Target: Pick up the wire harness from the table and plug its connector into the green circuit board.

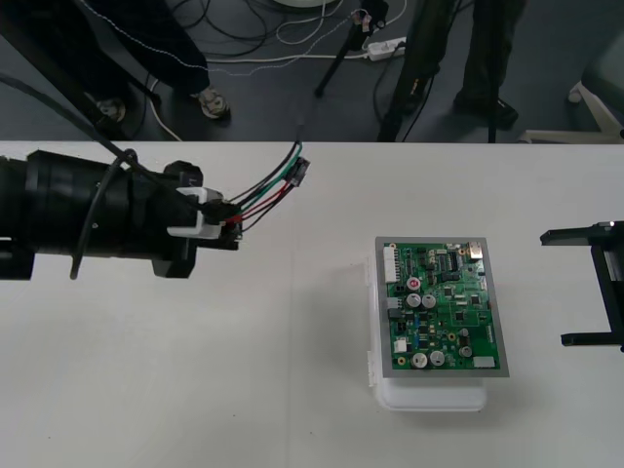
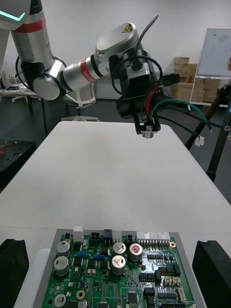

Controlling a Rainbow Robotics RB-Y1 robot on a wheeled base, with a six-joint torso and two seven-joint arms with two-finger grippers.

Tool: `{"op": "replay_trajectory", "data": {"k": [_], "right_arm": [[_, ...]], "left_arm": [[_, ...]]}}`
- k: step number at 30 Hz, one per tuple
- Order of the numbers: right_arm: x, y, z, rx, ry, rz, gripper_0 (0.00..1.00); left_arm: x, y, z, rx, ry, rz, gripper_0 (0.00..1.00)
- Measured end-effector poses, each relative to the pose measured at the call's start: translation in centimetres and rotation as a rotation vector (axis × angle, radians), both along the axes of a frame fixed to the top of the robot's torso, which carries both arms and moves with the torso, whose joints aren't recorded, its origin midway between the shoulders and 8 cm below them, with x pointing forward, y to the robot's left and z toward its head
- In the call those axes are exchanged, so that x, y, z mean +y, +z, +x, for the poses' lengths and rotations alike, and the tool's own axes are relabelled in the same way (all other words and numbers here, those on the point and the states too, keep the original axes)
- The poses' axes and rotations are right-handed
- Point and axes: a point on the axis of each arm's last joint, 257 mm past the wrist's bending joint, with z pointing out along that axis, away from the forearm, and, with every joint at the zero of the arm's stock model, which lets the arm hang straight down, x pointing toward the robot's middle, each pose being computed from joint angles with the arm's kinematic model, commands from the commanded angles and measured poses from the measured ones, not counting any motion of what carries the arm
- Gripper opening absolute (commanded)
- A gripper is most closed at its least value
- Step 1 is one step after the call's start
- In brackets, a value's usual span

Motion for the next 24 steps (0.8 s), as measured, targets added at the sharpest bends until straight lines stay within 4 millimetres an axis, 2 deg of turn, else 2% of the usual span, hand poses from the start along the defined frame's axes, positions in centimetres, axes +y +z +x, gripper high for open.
{"op": "replay_trajectory", "data": {"k": [6,11,17,24], "right_arm": [[0.0,0.0,0.0,0.001,0.000,0.000,1.00],[0.0,0.0,0.0,0.004,0.000,0.000,1.00],[0.0,0.0,0.0,0.004,0.000,0.000,1.00],[0.1,0.1,0.1,0.006,0.002,0.000,1.00]], "left_arm": [[-4.4,-0.6,-3.5,0.172,0.005,-0.088,0.00],[-6.6,-1.6,-6.6,0.196,-0.064,-0.089,0.00],[-7.7,-2.9,-10.1,0.280,-0.123,-0.115,0.00],[-8.0,-3.2,-12.7,0.443,-0.085,-0.179,0.00]]}}
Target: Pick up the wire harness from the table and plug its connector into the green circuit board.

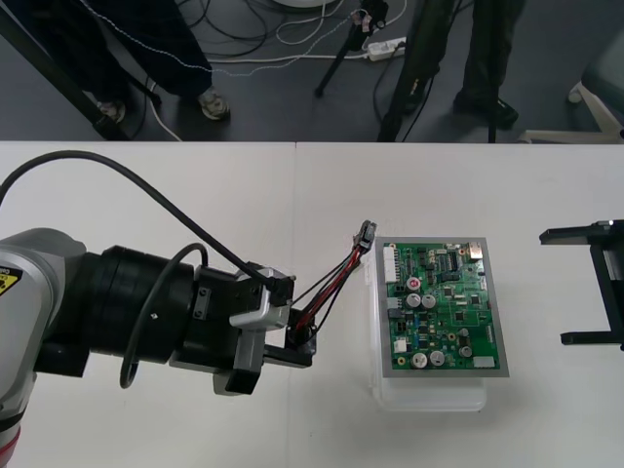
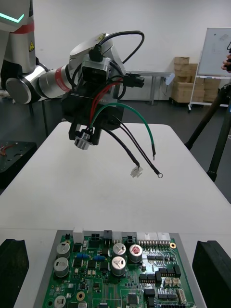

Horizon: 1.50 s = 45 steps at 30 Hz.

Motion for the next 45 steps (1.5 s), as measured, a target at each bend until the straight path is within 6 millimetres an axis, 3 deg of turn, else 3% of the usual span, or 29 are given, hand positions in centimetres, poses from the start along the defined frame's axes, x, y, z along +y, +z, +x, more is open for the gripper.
{"op": "replay_trajectory", "data": {"k": [11,21,27,36,45], "right_arm": [[1.1,0.7,-0.1,-0.039,0.041,-0.022,1.00],[4.1,1.3,0.3,0.003,0.138,-0.040,1.00],[5.1,1.0,0.7,0.040,0.175,-0.030,1.00],[6.4,1.7,1.0,0.043,0.220,-0.024,1.00],[9.0,3.0,0.6,0.146,0.278,0.026,1.00]], "left_arm": [[-1.0,0.4,-3.1,0.184,0.064,-0.083,0.00],[-0.2,1.0,-4.3,0.264,0.081,-0.156,0.00],[-0.5,3.1,-5.3,0.329,0.057,-0.230,0.00],[-1.0,6.0,-6.9,0.613,0.063,-0.293,0.00],[-1.4,9.4,-8.4,0.620,-0.053,-0.344,0.00]]}}
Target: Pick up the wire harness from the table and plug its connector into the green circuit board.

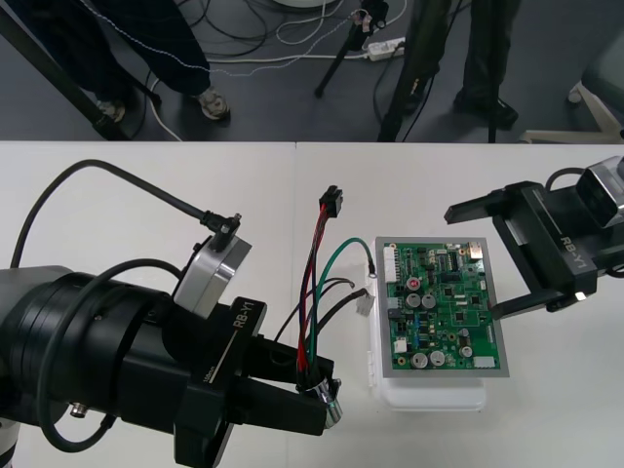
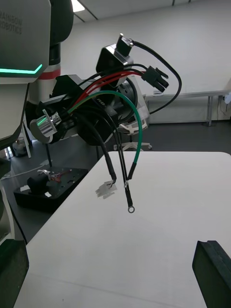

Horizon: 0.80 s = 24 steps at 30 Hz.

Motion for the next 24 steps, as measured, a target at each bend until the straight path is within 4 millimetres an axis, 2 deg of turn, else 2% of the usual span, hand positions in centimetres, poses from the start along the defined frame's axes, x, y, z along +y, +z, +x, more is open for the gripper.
{"op": "replay_trajectory", "data": {"k": [4,9,14,19,24], "right_arm": [[1.2,0.0,0.1,0.044,0.002,0.021,1.00],[1.8,0.2,0.5,0.083,-0.001,0.019,1.00],[1.5,1.3,1.6,0.133,-0.021,0.029,1.00],[0.8,1.8,3.1,0.250,-0.056,0.014,1.00],[-0.2,1.8,3.5,0.261,-0.050,0.012,1.00]], "left_arm": [[0.1,0.8,0.0,0.023,-0.042,-0.031,0.00],[0.1,0.1,1.3,0.105,-0.073,-0.035,0.00],[-0.2,-0.1,1.9,0.134,-0.096,-0.034,0.00],[-0.9,0.2,1.1,0.125,-0.139,-0.030,0.00],[-1.5,0.5,0.2,0.113,-0.185,-0.029,0.00]]}}
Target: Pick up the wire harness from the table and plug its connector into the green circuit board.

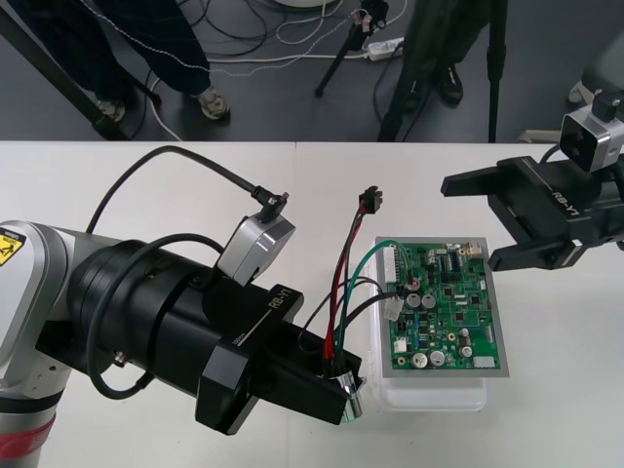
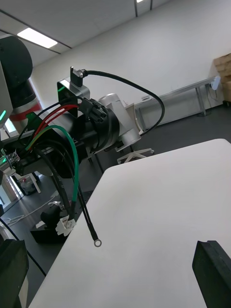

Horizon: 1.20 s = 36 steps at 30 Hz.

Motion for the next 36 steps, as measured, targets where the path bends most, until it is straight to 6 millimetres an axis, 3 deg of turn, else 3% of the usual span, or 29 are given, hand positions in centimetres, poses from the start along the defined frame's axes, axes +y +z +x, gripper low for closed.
{"op": "replay_trajectory", "data": {"k": [9,16,25,36], "right_arm": [[-0.7,-0.1,0.6,0.013,-0.005,0.004,1.00],[1.6,1.2,0.6,-0.007,0.038,0.062,1.00],[3.5,3.0,1.6,0.082,0.068,0.079,1.00],[5.5,3.6,1.0,0.177,0.120,0.103,1.00]], "left_arm": [[0.1,1.2,-1.4,-0.009,-0.080,-0.015,0.00],[0.7,1.2,-1.6,0.047,-0.129,-0.007,0.00],[1.0,-0.4,-1.7,0.107,-0.158,0.043,0.00],[1.0,-0.4,-1.8,0.107,-0.164,0.045,0.00]]}}
